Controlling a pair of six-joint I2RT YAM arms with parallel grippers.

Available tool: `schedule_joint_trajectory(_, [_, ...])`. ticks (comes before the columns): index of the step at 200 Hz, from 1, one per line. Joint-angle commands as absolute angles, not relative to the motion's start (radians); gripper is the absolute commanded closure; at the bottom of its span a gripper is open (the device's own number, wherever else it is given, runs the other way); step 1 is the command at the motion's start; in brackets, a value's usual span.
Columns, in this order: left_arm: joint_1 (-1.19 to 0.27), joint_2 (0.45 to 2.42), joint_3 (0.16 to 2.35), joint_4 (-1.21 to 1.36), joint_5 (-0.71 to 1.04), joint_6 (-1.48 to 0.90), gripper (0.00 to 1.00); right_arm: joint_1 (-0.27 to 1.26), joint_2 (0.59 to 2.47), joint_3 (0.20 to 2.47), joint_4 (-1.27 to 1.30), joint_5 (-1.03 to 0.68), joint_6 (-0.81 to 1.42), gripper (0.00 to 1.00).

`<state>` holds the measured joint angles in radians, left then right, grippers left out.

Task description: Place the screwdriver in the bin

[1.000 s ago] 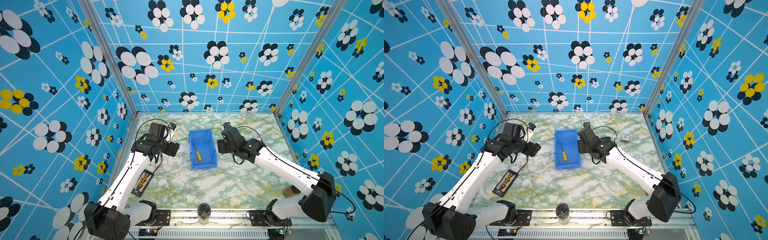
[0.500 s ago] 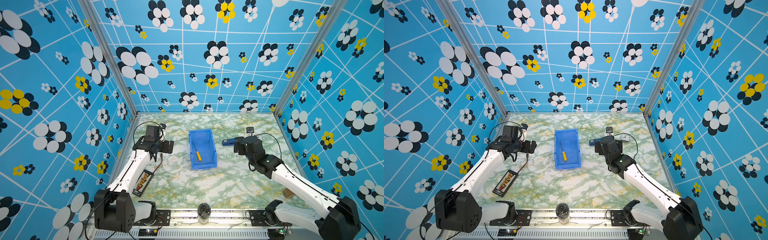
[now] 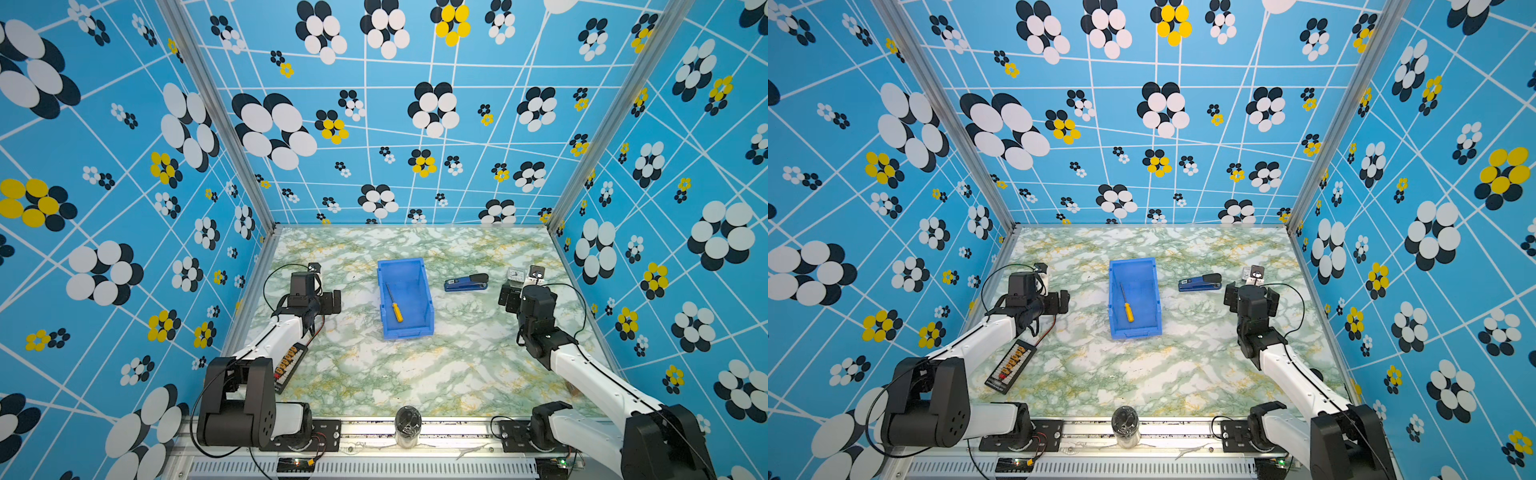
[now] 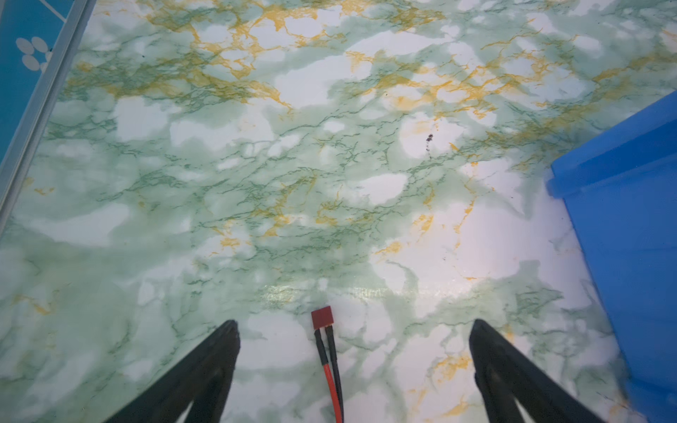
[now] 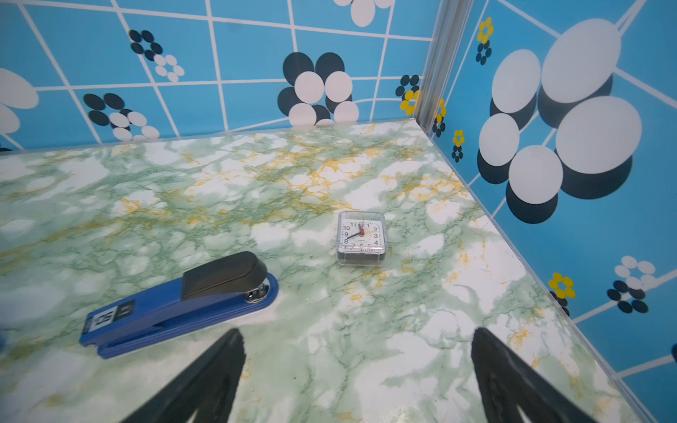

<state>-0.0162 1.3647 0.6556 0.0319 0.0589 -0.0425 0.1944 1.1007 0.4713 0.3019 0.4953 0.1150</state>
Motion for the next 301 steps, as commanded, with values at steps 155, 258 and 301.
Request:
schedule_joint_trajectory(155, [0.033,1.429,0.462,0.685,0.024,-0.058,0.01,0.035,1.434,0.364,0.846,0.22,0.043,0.01])
schedule_joint_trajectory(258, [0.035,1.488,0.447,0.751,0.061,-0.051,0.01,0.005,1.514,0.422,0.803,0.15,0.055,0.01])
schedule_joint_trajectory(301, [0.034,1.562,0.322,1.056,0.041,-0.057,0.01,0.003,1.537,0.361,0.934,0.158,0.058,0.01])
